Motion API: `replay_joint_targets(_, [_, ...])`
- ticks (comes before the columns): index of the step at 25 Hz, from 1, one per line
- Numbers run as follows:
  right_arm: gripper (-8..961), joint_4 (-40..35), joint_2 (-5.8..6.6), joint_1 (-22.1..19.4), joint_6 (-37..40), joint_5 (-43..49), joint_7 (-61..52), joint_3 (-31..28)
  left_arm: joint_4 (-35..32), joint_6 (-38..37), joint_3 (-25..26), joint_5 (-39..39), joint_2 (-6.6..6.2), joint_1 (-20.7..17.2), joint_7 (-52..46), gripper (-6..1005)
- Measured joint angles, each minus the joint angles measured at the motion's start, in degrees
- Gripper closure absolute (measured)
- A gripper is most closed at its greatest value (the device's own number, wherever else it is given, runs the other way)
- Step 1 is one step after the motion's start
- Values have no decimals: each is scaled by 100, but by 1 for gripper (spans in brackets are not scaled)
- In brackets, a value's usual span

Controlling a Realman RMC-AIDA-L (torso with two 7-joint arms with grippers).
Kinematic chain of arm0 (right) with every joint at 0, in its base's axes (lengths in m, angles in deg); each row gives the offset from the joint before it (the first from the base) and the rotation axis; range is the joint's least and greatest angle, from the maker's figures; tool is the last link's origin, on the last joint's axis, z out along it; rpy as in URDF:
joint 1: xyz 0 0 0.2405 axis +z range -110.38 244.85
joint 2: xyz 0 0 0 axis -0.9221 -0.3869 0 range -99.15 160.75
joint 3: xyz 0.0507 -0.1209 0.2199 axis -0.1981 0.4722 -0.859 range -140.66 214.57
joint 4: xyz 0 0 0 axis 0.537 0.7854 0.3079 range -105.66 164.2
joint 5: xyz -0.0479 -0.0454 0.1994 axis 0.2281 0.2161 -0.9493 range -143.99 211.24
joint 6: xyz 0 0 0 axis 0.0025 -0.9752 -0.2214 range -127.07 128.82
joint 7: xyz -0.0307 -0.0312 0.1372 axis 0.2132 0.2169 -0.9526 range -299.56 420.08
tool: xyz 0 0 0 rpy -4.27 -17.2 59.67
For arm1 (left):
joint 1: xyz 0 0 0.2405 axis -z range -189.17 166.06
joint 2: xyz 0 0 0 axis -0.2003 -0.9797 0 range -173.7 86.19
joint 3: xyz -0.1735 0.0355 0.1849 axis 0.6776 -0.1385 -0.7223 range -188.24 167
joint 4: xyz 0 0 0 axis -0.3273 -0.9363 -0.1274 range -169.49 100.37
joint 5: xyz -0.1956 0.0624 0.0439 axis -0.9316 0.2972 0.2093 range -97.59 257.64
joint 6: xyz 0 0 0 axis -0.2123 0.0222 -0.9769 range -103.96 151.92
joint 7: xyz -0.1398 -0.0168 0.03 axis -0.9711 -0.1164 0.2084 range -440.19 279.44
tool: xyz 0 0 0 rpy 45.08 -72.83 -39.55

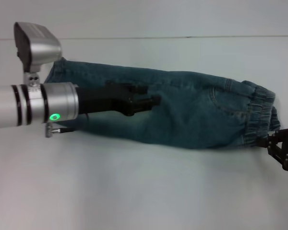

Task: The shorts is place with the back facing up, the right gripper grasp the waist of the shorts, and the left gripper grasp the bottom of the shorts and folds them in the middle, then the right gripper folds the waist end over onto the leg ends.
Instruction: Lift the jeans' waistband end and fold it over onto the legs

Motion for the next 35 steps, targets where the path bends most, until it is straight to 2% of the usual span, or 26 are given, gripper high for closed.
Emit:
replay_joint_targets(4, [909,-202,-1,-14,295,0,-72,-170,378,457,-201,-192,14,155,278,452])
replay_joint_targets(5, [909,-270,-2,-21,382,0,-122,-203,598,770,-358,-434,25,238,497,500])
replay_joint_targets(6, [909,-328,-3,-27,448,1,-168,-231,598,770,-358,-434,25,238,497,548])
replay_joint_targets(10, [908,-619,-14,-61,627,0,-367,-321,1008,1395,-803,-1248,25,334,1091,731])
replay_joint_targets(15, [908,-893,-11,-69,990,-70,-570,-488,1144,1925,-1297,-1874,25,340,1275,920])
replay_joint_targets(21, [907,-1274,-7,-57,1301,-449,-973,-590,1193,2426,-2151,-2598,25,345,1330,1002])
replay_joint_targets(29, [906,-1520,-13,89,1334,-1011,-1565,-551,1451,2455,-3060,-3499,25,446,1352,998])
replay_joint_targets(35, [905,-1557,8,322,1336,-1331,-1742,-522,1497,2460,-3484,-3909,25,436,1353,998])
